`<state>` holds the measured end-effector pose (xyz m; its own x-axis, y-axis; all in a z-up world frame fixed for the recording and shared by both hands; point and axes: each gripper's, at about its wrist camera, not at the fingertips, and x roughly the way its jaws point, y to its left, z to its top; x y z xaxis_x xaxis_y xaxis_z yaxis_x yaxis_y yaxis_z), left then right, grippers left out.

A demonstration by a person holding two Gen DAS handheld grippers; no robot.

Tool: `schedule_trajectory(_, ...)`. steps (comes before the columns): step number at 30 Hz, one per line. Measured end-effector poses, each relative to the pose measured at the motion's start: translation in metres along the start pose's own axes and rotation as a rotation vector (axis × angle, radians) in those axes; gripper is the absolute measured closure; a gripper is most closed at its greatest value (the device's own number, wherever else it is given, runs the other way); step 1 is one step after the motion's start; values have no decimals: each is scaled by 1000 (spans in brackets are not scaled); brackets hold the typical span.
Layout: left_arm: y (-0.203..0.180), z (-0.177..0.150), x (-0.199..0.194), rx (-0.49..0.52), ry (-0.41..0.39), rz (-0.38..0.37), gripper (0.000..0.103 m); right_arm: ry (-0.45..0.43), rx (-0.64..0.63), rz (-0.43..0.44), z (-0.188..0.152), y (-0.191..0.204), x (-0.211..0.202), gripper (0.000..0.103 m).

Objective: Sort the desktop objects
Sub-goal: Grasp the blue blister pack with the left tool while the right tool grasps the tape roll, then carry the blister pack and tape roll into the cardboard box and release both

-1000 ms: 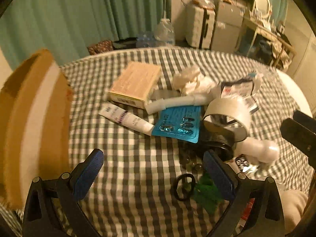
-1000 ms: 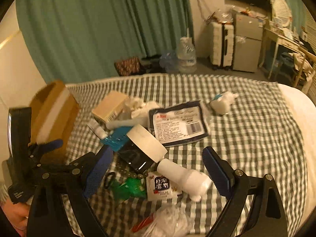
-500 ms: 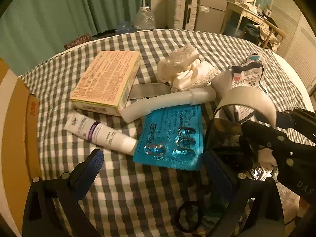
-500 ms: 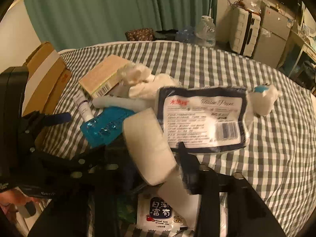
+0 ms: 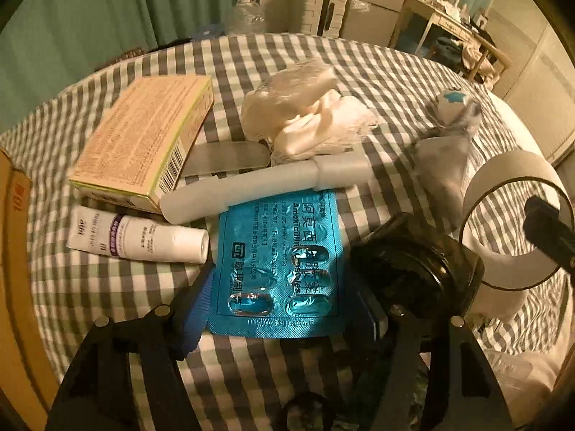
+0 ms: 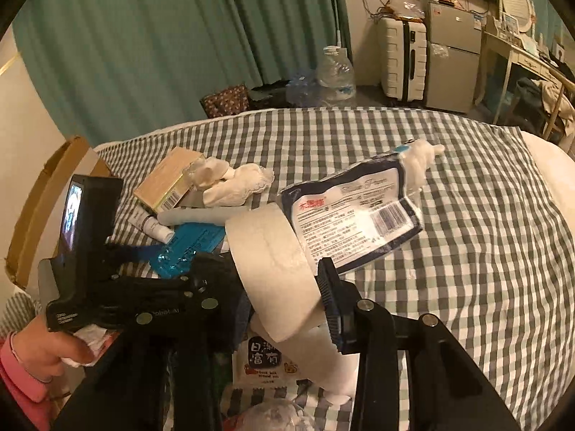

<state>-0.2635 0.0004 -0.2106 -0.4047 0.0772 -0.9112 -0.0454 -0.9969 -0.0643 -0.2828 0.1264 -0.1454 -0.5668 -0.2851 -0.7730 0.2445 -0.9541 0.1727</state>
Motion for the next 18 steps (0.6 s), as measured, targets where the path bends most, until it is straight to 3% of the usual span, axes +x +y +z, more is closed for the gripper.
schedule_trajectory(3,-4,-5,-5,32,11,27,33,-9,2,1,2,1,-6,68)
schedule_trajectory(7,4,-11,-26,-15,-1,-8,33,-28,2,1,2,5,-20,69)
schedule_trajectory(18,15,-23,-126,-31,-148,-42,33,-91,6,1,-7,19,-77,75)
